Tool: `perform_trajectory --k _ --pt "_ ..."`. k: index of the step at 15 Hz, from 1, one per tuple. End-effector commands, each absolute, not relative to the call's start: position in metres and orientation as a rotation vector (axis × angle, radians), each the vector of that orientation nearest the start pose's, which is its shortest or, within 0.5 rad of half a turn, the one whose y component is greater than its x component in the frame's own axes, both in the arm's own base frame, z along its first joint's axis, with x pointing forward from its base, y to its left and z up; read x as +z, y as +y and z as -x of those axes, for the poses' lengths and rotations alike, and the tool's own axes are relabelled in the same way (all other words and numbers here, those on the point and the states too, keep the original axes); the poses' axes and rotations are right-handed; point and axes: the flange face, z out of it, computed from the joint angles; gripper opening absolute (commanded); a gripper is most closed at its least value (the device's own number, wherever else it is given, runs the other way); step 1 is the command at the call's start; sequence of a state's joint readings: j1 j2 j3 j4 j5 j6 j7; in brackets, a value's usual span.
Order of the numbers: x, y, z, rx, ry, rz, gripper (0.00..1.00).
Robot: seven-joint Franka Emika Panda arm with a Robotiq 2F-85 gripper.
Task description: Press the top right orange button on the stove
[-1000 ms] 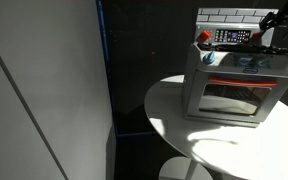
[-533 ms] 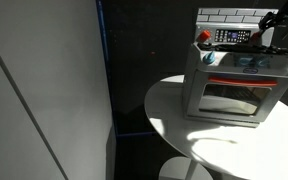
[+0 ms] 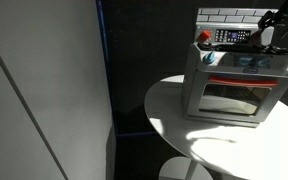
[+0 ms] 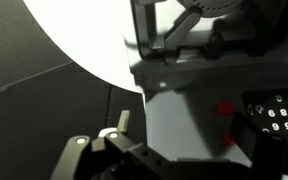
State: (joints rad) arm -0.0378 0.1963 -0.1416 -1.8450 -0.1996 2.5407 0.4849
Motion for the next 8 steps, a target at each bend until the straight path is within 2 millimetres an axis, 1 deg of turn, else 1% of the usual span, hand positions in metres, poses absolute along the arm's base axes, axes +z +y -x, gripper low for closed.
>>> perform_trajectory --k 1,8 --pt "0.4794 -0.1105 -0.6527 -0.891 0.826 3.025 1.00" --pt "0.4761 -0.1104 -0.6586 -0.907 0.815 3.031 1.00"
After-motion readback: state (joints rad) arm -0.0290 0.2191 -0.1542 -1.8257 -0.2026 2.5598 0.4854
